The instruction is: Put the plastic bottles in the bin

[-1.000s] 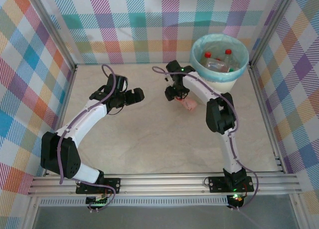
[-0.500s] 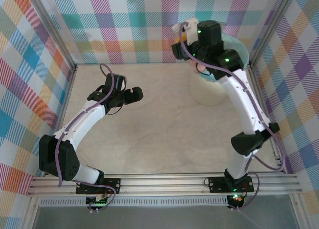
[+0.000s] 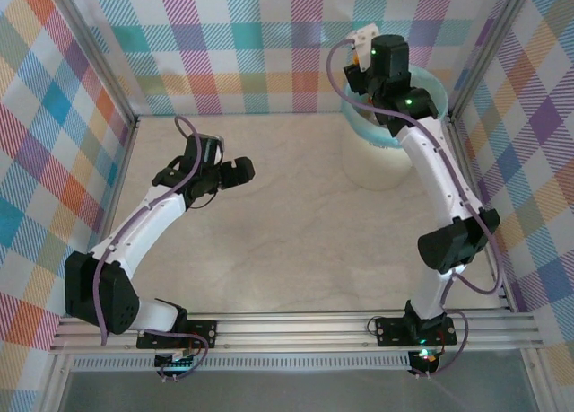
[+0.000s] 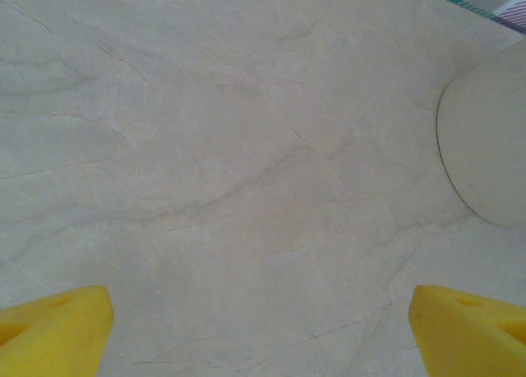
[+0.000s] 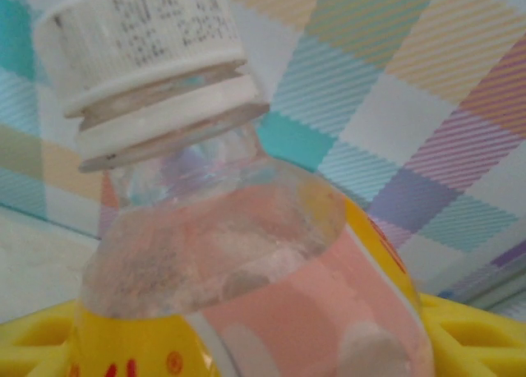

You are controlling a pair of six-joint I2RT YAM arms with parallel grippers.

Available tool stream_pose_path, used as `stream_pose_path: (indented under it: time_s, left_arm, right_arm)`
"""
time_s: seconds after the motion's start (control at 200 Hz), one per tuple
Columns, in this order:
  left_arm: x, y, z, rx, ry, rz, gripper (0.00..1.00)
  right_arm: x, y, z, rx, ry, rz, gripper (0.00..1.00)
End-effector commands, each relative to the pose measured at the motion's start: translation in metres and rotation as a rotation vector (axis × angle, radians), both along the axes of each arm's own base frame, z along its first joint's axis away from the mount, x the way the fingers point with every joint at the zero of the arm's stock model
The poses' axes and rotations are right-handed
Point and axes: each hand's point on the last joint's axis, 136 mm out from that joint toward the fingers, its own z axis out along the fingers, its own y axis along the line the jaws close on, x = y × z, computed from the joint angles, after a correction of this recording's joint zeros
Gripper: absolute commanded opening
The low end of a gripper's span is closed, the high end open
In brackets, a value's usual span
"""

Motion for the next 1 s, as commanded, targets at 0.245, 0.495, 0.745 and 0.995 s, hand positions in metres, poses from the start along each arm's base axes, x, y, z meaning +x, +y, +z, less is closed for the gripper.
stream_pose_path:
  time_s: [0.245, 0.495, 0.745, 0.995]
  left_arm:
    - [-0.004, 0.012, 0.000, 0.023, -0.009, 0.016, 0.93]
    - [-0.002, 0.010, 0.000, 0.016, -0.010, 0.016, 0.93]
    - [-0.001, 0.009, -0.002, 0.013, -0.004, 0.014, 0.93]
    - [-0.001, 0.009, -0.005, 0.016, 0.005, 0.012, 0.93]
  right_arm:
    - [0.006, -0.034, -0.019, -0.026, 0.023, -0.102, 0.78]
    - [-0.001, -0.040, -0.015, -0.026, 0.026, -0.126, 0.90]
    - [-0.003, -0.041, -0.017, -0.024, 0.040, -0.130, 0.86]
    - [-0.007, -0.042, -0.054, 0.007, 0.160, -0.161, 0.77]
